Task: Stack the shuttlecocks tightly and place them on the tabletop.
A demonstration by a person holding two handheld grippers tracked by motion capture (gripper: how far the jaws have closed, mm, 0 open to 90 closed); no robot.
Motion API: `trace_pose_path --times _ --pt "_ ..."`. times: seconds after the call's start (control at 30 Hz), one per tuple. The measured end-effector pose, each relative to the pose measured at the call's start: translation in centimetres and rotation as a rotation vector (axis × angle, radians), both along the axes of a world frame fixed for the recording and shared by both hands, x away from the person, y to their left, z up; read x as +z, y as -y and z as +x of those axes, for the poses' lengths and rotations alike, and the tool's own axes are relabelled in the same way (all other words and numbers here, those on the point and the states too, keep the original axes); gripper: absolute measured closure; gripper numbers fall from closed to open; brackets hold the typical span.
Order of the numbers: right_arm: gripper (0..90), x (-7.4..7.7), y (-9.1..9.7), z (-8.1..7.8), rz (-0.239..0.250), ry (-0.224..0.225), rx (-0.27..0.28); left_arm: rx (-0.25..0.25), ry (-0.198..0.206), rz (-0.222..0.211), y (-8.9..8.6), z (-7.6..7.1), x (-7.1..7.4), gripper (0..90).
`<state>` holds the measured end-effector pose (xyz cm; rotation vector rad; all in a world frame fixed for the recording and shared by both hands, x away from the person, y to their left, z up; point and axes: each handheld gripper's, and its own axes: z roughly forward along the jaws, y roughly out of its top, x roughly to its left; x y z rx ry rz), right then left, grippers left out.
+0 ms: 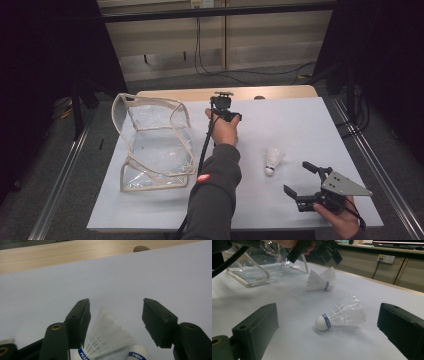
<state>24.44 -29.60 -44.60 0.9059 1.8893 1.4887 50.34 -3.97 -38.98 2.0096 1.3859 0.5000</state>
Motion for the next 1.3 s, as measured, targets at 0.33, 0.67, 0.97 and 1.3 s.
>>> trace_pose_path --times 0.33,0.67,0.97,1.3 --pt "2.7 0.0 0.2 0.0 0.0 0.005 -0.001 -0.016 -0.009 0.047 -0.3 0.4 -0.8 47.7" --pt "2.7 0.0 0.3 0.0 -0.002 0.006 -0.001 -0.045 -0.037 0.02 -1.0 -0.1 -1.3 61.8" --pt "2.7 0.0 0.2 0.0 -0.004 0.006 -0.001 -0.087 -0.045 0.019 -1.1 -0.4 -1.2 65.7" --pt "2.7 0.0 0.2 0.0 -0.004 0.005 -0.002 -0.097 -0.041 0.009 -1.1 -0.6 -1.2 68.0"
